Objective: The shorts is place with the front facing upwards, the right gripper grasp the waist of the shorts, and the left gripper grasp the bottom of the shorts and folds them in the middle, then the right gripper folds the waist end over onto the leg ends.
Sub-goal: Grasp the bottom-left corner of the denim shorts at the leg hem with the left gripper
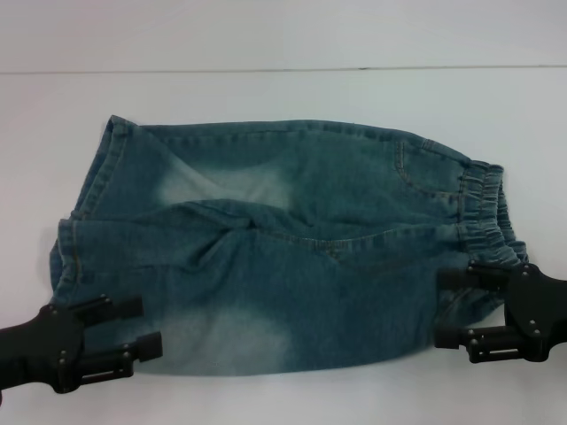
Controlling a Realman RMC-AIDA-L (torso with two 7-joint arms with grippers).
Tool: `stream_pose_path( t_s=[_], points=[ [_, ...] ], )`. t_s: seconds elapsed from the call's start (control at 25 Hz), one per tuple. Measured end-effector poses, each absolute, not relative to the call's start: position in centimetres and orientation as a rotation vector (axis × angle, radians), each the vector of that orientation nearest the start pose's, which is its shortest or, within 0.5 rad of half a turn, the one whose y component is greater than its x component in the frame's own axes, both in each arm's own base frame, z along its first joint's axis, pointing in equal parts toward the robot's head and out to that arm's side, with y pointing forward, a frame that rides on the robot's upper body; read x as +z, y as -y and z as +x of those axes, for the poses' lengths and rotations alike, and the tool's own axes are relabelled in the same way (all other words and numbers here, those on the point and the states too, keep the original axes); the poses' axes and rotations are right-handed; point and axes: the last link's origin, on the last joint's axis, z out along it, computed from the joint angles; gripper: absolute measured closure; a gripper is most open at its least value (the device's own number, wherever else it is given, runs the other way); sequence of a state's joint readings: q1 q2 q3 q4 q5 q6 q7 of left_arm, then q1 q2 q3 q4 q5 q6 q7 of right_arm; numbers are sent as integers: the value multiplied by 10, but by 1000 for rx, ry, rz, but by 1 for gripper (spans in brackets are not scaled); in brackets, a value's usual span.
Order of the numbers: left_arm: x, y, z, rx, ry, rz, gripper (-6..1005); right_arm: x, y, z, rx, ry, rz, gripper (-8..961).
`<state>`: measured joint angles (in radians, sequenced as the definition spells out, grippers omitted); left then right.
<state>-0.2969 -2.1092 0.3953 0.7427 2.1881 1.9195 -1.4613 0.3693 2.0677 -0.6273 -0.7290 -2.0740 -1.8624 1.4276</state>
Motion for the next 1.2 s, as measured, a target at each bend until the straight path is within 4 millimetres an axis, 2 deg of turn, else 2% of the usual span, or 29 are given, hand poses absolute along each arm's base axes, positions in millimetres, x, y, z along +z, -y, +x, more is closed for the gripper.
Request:
stream_pose_path(
  t_s=[0.84,0.96,1.2],
  points=[
    [24,-227,-320,-853,1077,-2650,195,19,-260,290,800,-789,-2850,-3],
    [29,-229,-320,-827,1108,-2644,200,19,-260,290,803,-791,-2844,-3],
    [51,-225,-330,-645,1201,-2629,211,19,-261,290,800,-782,-2844,-3]
  ],
)
